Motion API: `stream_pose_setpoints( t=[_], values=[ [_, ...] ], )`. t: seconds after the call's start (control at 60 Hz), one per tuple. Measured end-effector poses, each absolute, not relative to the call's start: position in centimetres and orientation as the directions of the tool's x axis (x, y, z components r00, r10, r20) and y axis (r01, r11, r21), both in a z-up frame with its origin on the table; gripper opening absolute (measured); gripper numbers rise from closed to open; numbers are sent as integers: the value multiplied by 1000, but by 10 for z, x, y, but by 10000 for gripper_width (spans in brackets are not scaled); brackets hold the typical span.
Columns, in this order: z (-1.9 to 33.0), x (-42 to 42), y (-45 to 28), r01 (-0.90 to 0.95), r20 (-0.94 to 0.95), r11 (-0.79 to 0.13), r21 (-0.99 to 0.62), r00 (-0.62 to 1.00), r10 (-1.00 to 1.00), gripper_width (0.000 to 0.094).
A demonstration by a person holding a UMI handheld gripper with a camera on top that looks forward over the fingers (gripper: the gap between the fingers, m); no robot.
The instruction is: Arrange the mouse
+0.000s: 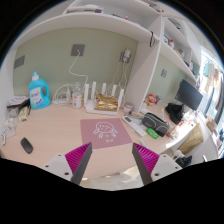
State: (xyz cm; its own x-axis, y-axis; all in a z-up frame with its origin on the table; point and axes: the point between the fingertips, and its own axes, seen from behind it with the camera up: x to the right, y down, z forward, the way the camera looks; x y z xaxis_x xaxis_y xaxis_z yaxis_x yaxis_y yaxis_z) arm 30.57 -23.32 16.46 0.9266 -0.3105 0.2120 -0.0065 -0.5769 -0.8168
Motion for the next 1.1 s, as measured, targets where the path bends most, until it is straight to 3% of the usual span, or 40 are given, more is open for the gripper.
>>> stream_pose_setpoints(
  t=[0.183, 0.483, 0.683, 0.883, 1.1],
  values=[
    [163, 272, -259, -7, 245, -599, -801, 909, -338, 838],
    [98, 114, -279, -11, 164, -638, -770, 963, -215, 837],
    [45, 3, -238, 55, 111, -655, -753, 993, -44, 839],
    [3, -50, -183, 125, 118, -646, -753, 991, 55, 837],
    [-12, -66, -133, 137, 110, -634, -761, 990, 83, 836]
  ],
)
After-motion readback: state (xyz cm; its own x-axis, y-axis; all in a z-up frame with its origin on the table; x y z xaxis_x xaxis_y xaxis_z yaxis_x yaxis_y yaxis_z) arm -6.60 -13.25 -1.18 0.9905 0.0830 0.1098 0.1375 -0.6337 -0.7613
